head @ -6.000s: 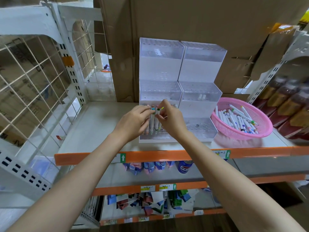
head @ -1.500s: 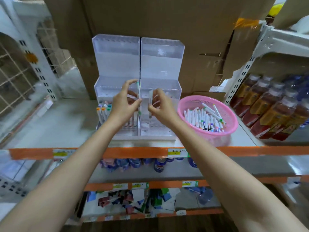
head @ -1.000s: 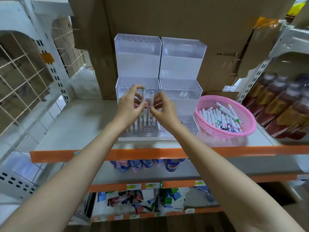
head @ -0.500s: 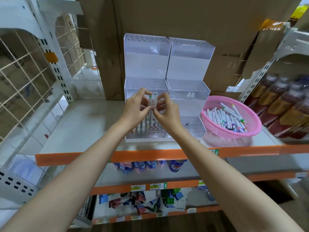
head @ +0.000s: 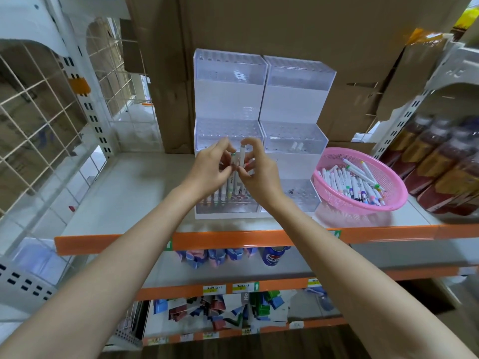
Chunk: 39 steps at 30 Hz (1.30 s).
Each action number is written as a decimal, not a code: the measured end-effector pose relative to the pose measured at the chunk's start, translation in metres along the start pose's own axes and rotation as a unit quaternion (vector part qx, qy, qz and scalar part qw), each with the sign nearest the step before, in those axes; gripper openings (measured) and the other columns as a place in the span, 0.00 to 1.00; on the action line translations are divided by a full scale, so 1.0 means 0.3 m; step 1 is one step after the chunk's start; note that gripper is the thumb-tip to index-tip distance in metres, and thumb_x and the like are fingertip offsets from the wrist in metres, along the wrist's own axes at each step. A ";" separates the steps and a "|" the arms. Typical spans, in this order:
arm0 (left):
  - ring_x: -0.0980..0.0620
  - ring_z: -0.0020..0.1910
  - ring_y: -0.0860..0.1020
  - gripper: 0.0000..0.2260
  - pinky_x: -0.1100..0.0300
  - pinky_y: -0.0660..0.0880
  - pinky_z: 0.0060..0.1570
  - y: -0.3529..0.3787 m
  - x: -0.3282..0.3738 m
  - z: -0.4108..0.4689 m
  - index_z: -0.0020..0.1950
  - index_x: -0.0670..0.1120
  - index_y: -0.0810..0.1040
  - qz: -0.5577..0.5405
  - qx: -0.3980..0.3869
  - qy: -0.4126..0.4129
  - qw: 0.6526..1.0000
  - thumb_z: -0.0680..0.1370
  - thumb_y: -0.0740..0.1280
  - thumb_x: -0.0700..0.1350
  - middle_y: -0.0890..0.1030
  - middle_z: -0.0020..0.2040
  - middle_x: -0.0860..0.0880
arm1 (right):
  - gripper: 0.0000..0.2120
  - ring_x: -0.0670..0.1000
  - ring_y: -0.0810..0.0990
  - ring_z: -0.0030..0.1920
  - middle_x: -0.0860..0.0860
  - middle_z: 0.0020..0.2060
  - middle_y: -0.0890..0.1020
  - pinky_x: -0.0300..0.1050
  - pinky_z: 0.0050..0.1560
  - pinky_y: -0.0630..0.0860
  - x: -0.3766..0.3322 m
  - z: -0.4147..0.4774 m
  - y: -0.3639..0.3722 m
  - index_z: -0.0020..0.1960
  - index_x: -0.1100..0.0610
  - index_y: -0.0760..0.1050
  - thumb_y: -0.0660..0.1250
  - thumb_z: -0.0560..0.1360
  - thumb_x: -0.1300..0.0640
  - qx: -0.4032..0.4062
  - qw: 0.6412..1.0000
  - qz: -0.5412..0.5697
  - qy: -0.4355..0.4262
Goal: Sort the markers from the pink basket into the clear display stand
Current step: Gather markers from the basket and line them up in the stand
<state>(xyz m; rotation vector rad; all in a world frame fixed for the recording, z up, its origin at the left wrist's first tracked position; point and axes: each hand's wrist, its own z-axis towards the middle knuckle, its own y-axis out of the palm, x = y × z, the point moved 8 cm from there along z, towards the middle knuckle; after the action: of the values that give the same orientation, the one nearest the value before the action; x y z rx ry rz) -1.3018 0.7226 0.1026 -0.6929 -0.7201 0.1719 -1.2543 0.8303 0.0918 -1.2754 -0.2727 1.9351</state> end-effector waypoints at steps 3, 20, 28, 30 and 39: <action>0.48 0.41 0.78 0.07 0.52 0.77 0.42 0.007 0.004 -0.004 0.50 0.41 0.71 0.014 -0.008 0.015 1.000 0.75 0.68 0.36 0.79 0.42 0.45 | 0.21 0.51 0.77 0.35 0.39 0.35 0.73 0.50 0.37 0.78 0.000 0.003 0.000 0.61 0.54 0.67 0.69 0.73 0.67 0.002 1.000 -0.004 -0.002; 0.49 0.41 0.77 0.06 0.52 0.75 0.40 -0.007 -0.031 -0.011 0.45 0.44 0.73 0.047 0.019 0.007 0.999 0.73 0.70 0.40 0.79 0.40 0.49 | 0.16 0.54 0.77 0.36 0.46 0.37 0.73 0.52 0.40 0.76 0.014 -0.004 0.016 0.61 0.55 0.68 0.67 0.75 0.64 -0.014 0.999 -0.031 -0.020; 0.48 0.44 0.73 0.07 0.55 0.70 0.42 0.031 -0.029 -0.038 0.45 0.45 0.75 0.106 -0.009 0.040 0.993 0.70 0.72 0.39 0.78 0.42 0.48 | 0.17 0.56 0.77 0.36 0.53 0.39 0.76 0.56 0.37 0.78 0.030 -0.009 0.021 0.59 0.53 0.66 0.66 0.74 0.65 -0.022 0.999 -0.044 -0.020; 0.47 0.44 0.72 0.08 0.55 0.69 0.43 0.037 -0.013 -0.040 0.43 0.44 0.75 0.129 -0.018 0.061 0.990 0.69 0.73 0.39 0.78 0.41 0.48 | 0.17 0.56 0.77 0.36 0.54 0.39 0.76 0.56 0.37 0.78 0.036 -0.011 0.023 0.59 0.53 0.65 0.66 0.75 0.65 -0.026 0.998 -0.045 -0.019; 0.43 0.43 0.76 0.11 0.52 0.72 0.42 0.041 0.017 -0.064 0.43 0.42 0.76 0.211 0.000 0.094 0.973 0.65 0.75 0.38 0.78 0.42 0.46 | 0.17 0.56 0.78 0.36 0.54 0.38 0.77 0.55 0.38 0.78 0.042 -0.009 0.020 0.59 0.55 0.65 0.67 0.75 0.64 -0.025 0.998 -0.044 -0.022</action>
<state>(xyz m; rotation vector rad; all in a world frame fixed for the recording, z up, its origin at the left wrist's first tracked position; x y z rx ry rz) -1.2844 0.7237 0.0871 -0.8443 -0.3837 0.4894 -1.2573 0.8345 0.0787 -1.2334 -0.3969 1.8931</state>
